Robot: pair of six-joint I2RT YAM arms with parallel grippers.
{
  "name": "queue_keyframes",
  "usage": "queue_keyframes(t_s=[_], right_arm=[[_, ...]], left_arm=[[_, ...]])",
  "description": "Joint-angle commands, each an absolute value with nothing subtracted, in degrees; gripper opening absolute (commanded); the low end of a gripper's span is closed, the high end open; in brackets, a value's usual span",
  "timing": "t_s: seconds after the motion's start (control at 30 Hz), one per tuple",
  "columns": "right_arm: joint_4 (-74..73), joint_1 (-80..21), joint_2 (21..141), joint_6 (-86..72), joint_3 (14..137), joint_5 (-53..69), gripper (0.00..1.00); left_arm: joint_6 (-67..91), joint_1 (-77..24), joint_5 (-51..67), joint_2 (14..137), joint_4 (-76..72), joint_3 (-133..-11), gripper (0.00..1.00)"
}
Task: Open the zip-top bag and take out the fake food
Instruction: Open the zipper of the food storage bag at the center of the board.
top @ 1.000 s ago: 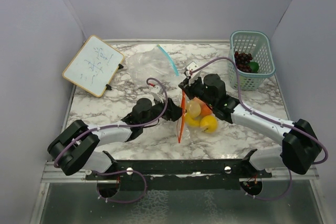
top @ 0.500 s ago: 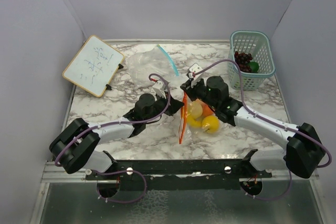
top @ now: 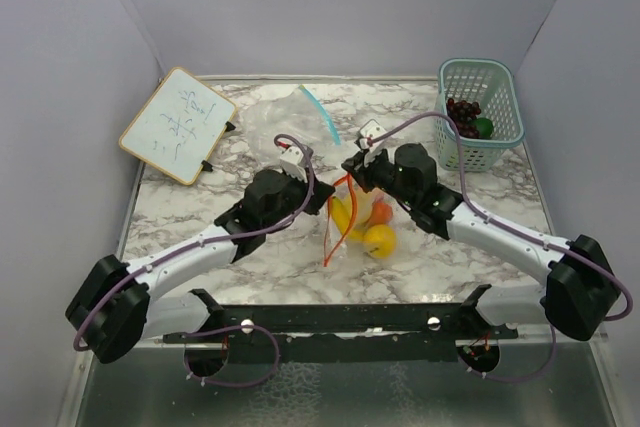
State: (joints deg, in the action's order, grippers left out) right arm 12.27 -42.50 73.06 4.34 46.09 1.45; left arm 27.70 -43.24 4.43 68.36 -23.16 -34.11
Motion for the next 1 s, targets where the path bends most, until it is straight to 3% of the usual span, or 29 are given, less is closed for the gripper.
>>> queue_keyframes(t_s=[0.0,0.27,0.47,0.67,0.73,0.87,0.97], right_arm=[[11.3,-42.5,76.4,3.1,53.5,13.0,0.02],[14.6,-43.9,83.5,-1.1,59.9,21.1,0.06],[13.4,-43.8,82.2,-0.6,59.7,17.5,0.07],[7.4,-43.8,80.4,0.8,58.4,6.1,0.5],[6.0,-43.8,78.0,1.0,56.7,1.7,0.6],[5.2,-43.8,70.4,-1.1,51.3,-2.9,0.62],[5.2,-43.8,64.6,-4.6,46.9,1.7,0.59]], left_arm=[[22.9,-41.2,-0.4,62.7,-15.0,-38.3,0.0],[20.0,-40.3,-8.0,56.7,1.2,-48.7,0.0],[19.0,-40.3,-8.5,56.1,3.6,-53.1,0.0],[21.3,-40.3,-3.5,64.9,-4.5,-51.7,0.0],[22.5,-40.3,-1.5,68.1,-8.2,-50.6,0.0],[24.9,-40.3,2.2,74.0,-12.6,-49.6,0.0],[27.9,-40.4,4.9,76.1,-17.4,-47.7,0.0]])
